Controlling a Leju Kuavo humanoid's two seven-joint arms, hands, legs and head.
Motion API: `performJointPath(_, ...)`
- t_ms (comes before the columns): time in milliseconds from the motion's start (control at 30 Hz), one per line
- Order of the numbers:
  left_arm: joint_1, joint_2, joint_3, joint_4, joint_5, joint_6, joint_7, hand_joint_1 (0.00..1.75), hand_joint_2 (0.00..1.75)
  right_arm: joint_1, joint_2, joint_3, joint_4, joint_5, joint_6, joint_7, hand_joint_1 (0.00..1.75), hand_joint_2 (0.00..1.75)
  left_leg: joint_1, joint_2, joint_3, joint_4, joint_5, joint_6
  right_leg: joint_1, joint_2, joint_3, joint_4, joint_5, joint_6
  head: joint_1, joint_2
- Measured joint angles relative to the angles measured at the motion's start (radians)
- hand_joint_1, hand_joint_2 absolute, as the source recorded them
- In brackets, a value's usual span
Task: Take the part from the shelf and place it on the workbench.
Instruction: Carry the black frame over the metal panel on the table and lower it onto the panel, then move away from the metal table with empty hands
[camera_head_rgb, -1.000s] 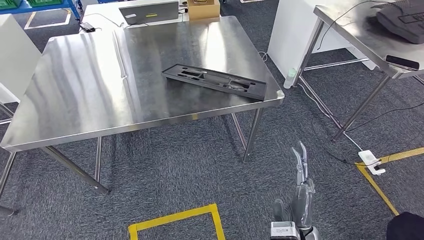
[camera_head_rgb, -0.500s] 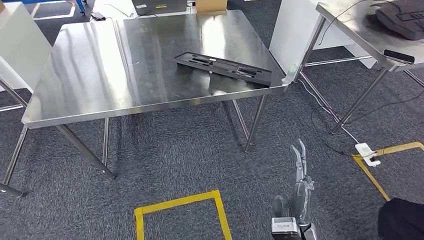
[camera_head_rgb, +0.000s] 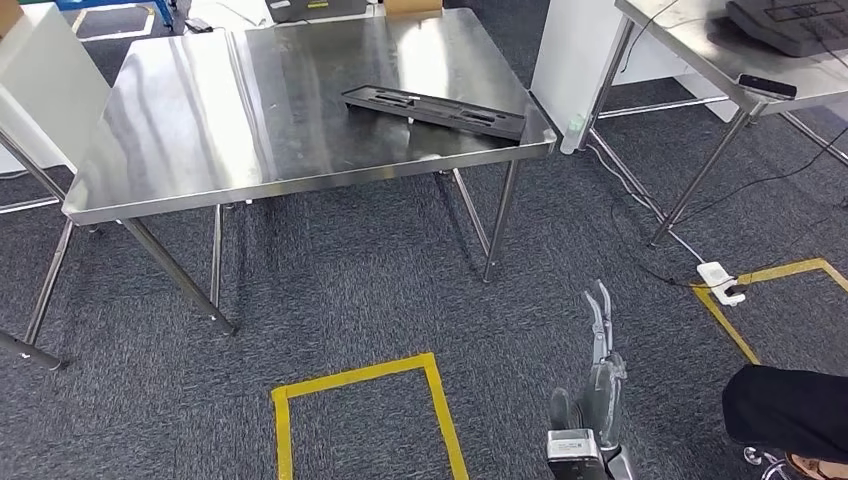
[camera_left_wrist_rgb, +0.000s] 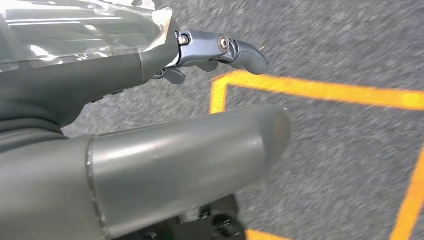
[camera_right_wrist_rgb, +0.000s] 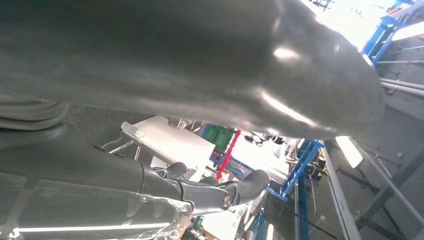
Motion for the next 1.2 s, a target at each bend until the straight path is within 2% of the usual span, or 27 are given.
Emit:
performJointPath(67, 0.001, -0.001, 0.001, 0.000, 0.006, 0.000, 0.000, 0.00, 0.00, -0.006, 0.000, 0.001, 0.011, 0.000, 0.004, 0.000, 0.00, 0.00, 0.006, -0.001, -0.023, 0.114, -0.119, -0.011, -0.003, -0.004, -0.029, 0.001, 0.028, -0.009, -0.001, 0.000)
performJointPath(100, 0.001, -0.002, 0.002, 0.000, 0.010, 0.000, 0.001, 0.00, 0.00, -0.008, 0.000, 0.001, 0.017, 0.000, 0.005, 0.000, 0.00, 0.00, 0.009, -0.001, -0.031, 0.179, -0.157, -0.017, -0.003, -0.005, -0.045, 0.003, 0.040, -0.008, -0.002, 0.000)
performJointPath(133, 0.000, -0.002, 0.003, 0.000, 0.013, 0.000, 0.001, 0.00, 0.00, -0.009, 0.000, 0.002, 0.023, -0.001, 0.007, 0.000, 0.00, 0.00, 0.013, -0.001, -0.032, 0.235, -0.173, -0.023, -0.003, -0.007, -0.062, 0.006, 0.053, -0.006, -0.002, 0.000)
performJointPath(167, 0.000, -0.002, 0.004, 0.000, 0.015, 0.000, 0.001, 0.00, 0.00, -0.010, 0.000, 0.002, 0.029, -0.002, 0.009, 0.000, 0.00, 0.00, 0.018, -0.001, -0.020, 0.259, -0.159, -0.028, -0.004, -0.008, -0.079, 0.011, 0.064, -0.002, -0.002, 0.000)
performJointPath(233, 0.000, -0.003, 0.007, 0.000, 0.022, 0.000, 0.001, 0.00, 0.00, -0.012, -0.002, 0.005, 0.037, -0.003, 0.013, 0.000, 0.00, 0.00, 0.029, -0.001, 0.054, 0.203, -0.105, -0.034, -0.008, -0.008, -0.114, 0.028, 0.081, 0.009, -0.003, 0.000)
performJointPath(267, 0.000, -0.003, 0.008, 0.000, 0.025, 0.000, 0.001, 0.00, 0.00, -0.013, -0.003, 0.008, 0.041, -0.003, 0.015, 0.000, 0.00, 0.00, 0.031, -0.003, 0.108, 0.136, -0.102, -0.038, -0.009, -0.008, -0.131, 0.038, 0.088, 0.016, -0.003, 0.000)
performJointPath(333, -0.001, -0.004, 0.011, -0.001, 0.029, 0.000, 0.001, 0.00, 0.00, -0.018, -0.004, 0.015, 0.044, -0.003, 0.016, 0.000, 0.00, 0.00, 0.029, -0.011, 0.185, 0.016, -0.131, -0.037, -0.007, -0.008, -0.155, 0.057, 0.099, 0.031, -0.002, 0.000)
performJointPath(367, -0.001, -0.005, 0.013, -0.001, 0.030, 0.000, 0.001, 0.00, 0.00, -0.021, -0.004, 0.018, 0.046, -0.003, 0.016, 0.000, 0.00, 0.00, 0.024, -0.014, 0.197, -0.013, -0.147, -0.031, -0.005, -0.008, -0.163, 0.060, 0.106, 0.040, -0.002, 0.000)
performJointPath(433, 0.001, -0.005, 0.019, -0.001, 0.030, 0.000, 0.002, 0.00, 0.00, -0.023, -0.005, 0.022, 0.049, -0.002, 0.016, 0.000, 0.00, 0.00, 0.016, -0.013, 0.183, -0.024, -0.140, -0.005, -0.004, -0.007, -0.174, 0.060, 0.121, 0.057, -0.001, 0.000)
performJointPath(500, 0.002, -0.008, 0.022, -0.001, 0.030, 0.000, 0.002, 0.00, 0.00, -0.023, -0.006, 0.022, 0.051, -0.003, 0.016, 0.000, 0.00, 0.00, 0.012, -0.007, 0.165, -0.029, -0.122, 0.019, -0.008, -0.005, -0.189, 0.070, 0.112, 0.062, -0.002, 0.000)
performJointPath(533, 0.002, -0.009, 0.023, -0.001, 0.030, 0.000, 0.002, 0.00, 0.00, -0.023, -0.006, 0.022, 0.052, -0.003, 0.016, 0.000, 0.00, 0.00, 0.013, -0.005, 0.160, -0.030, -0.117, 0.025, -0.011, -0.004, -0.195, 0.077, 0.104, 0.061, -0.002, 0.000)
performJointPath(633, 0.002, -0.010, 0.024, -0.001, 0.030, 0.000, 0.002, 0.00, 0.00, -0.023, -0.006, 0.023, 0.053, -0.003, 0.016, 0.000, 0.00, 0.00, 0.012, -0.004, 0.156, -0.030, -0.114, 0.028, -0.011, -0.003, -0.200, 0.084, 0.095, 0.058, -0.003, 0.000)
performJointPath(667, 0.002, -0.009, 0.024, -0.002, 0.030, 0.000, 0.002, 0.00, 0.00, -0.023, -0.006, 0.023, 0.053, -0.003, 0.016, 0.000, 0.00, 0.00, 0.011, -0.004, 0.147, -0.030, -0.108, 0.031, -0.010, -0.002, -0.212, 0.116, 0.065, 0.052, -0.001, 0.000)
performJointPath(700, 0.002, -0.008, 0.025, -0.002, 0.031, 0.000, 0.002, 0.00, 0.00, -0.024, -0.008, 0.023, 0.056, -0.003, 0.015, 0.000, 0.00, 0.00, 0.009, -0.002, 0.127, -0.030, -0.091, 0.035, -0.009, 0.000, -0.228, 0.190, 0.021, 0.049, 0.001, 0.000)
performJointPath(733, 0.002, -0.008, 0.026, -0.002, 0.032, 0.001, 0.003, 0.00, 0.00, -0.024, -0.010, 0.023, 0.059, -0.003, 0.014, 0.000, 0.00, 0.00, 0.005, -0.001, 0.094, -0.029, -0.063, 0.037, -0.004, 0.002, -0.201, 0.221, -0.001, 0.050, 0.003, 0.000)
performJointPath(767, 0.002, -0.009, 0.027, -0.003, 0.034, 0.002, 0.003, 0.00, 0.00, -0.025, -0.013, 0.024, 0.062, -0.003, 0.013, 0.000, 0.00, 0.00, 0.001, 0.001, 0.061, -0.027, -0.034, 0.037, 0.001, 0.004, -0.154, 0.225, -0.026, 0.047, 0.004, 0.000)
performJointPath(800, 0.002, -0.010, 0.027, -0.003, 0.035, 0.002, 0.004, 0.00, 0.00, -0.027, -0.015, 0.026, 0.064, -0.002, 0.013, 0.000, 0.00, 0.00, -0.004, 0.001, 0.035, -0.026, -0.007, 0.034, 0.007, 0.006, -0.080, 0.173, -0.031, 0.045, 0.004, 0.000)
performJointPath(833, 0.002, -0.012, 0.027, -0.003, 0.036, 0.002, 0.004, 0.00, 0.00, -0.029, -0.016, 0.027, 0.065, -0.002, 0.013, 0.000, 0.00, 0.00, -0.006, 0.002, 0.020, -0.026, 0.011, 0.029, 0.013, 0.006, -0.007, 0.077, -0.023, 0.041, 0.003, 0.000)
performJointPath(867, 0.002, -0.012, 0.027, -0.003, 0.037, 0.002, 0.004, 0.00, 0.00, -0.030, -0.016, 0.028, 0.065, -0.002, 0.012, 0.000, 0.00, 0.00, -0.007, 0.002, 0.018, -0.028, 0.022, 0.024, 0.017, 0.006, 0.022, 0.025, -0.034, 0.032, 0.002, 0.000)
performJointPath(933, 0.004, -0.012, 0.027, -0.003, 0.037, 0.002, 0.004, 0.00, 0.00, -0.031, -0.018, 0.029, 0.066, -0.002, 0.011, 0.000, 0.00, 0.00, -0.005, 0.003, 0.015, -0.037, 0.045, 0.012, 0.017, 0.006, 0.022, -0.004, -0.032, 0.019, 0.001, 0.000)
performJointPath(967, 0.005, -0.011, 0.027, -0.004, 0.037, 0.001, 0.004, 0.00, 0.00, -0.031, -0.018, 0.029, 0.067, -0.002, 0.011, 0.000, 0.00, 0.00, -0.004, 0.002, 0.010, -0.036, 0.043, 0.006, 0.013, 0.004, 0.015, -0.004, -0.020, 0.012, 0.001, 0.000)
performJointPath(1000, 0.007, -0.010, 0.028, -0.004, 0.037, 0.000, 0.004, 0.00, 0.00, -0.031, -0.019, 0.030, 0.067, -0.002, 0.010, 0.000, 0.00, 0.00, -0.001, 0.001, 0.003, -0.023, 0.020, 0.000, 0.007, 0.001, 0.005, -0.005, -0.008, 0.001, 0.000, 0.000)
performJointPath(1067, 0.009, -0.009, 0.028, -0.005, 0.037, -0.001, 0.004, 0.00, 0.00, -0.031, -0.019, 0.033, 0.068, -0.002, 0.008, 0.000, 0.00, 0.00, 0.005, -0.001, -0.022, 0.066, -0.080, -0.011, 0.002, -0.003, -0.020, -0.005, 0.017, -0.012, -0.003, 0.000)
performJointPath(1100, 0.009, -0.009, 0.028, -0.005, 0.037, 0.000, 0.004, 0.00, 0.00, -0.030, -0.019, 0.035, 0.069, -0.002, 0.006, 0.000, 0.00, 0.00, 0.008, -0.001, -0.034, 0.135, -0.132, -0.017, 0.003, -0.005, -0.033, -0.003, 0.028, -0.016, -0.004, 0.000)
performJointPath(1133, 0.010, -0.009, 0.028, -0.005, 0.036, 0.000, 0.004, 0.00, 0.00, -0.030, -0.020, 0.036, 0.069, -0.002, 0.004, 0.002, 0.00, 0.00, 0.011, -0.001, -0.043, 0.200, -0.165, -0.022, 0.004, -0.006, -0.045, 0.000, 0.038, -0.014, -0.005, 0.000)
performJointPath(1167, 0.010, -0.009, 0.028, -0.005, 0.034, 0.000, 0.004, 0.00, 0.00, -0.030, -0.020, 0.036, 0.070, -0.002, 0.002, 0.004, 0.00, 0.00, 0.014, -0.001, -0.042, 0.245, -0.174, -0.027, 0.004, -0.007, -0.058, 0.004, 0.046, -0.012, -0.005, 0.000)
performJointPath(1200, 0.010, -0.008, 0.028, -0.005, 0.032, 0.000, 0.005, 0.00, 0.00, -0.029, -0.020, 0.037, 0.070, -0.002, -0.001, 0.007, 0.00, 0.00, 0.017, -0.001, -0.026, 0.256, -0.159, -0.030, 0.003, -0.008, -0.072, 0.012, 0.054, -0.008, -0.005, 0.000)
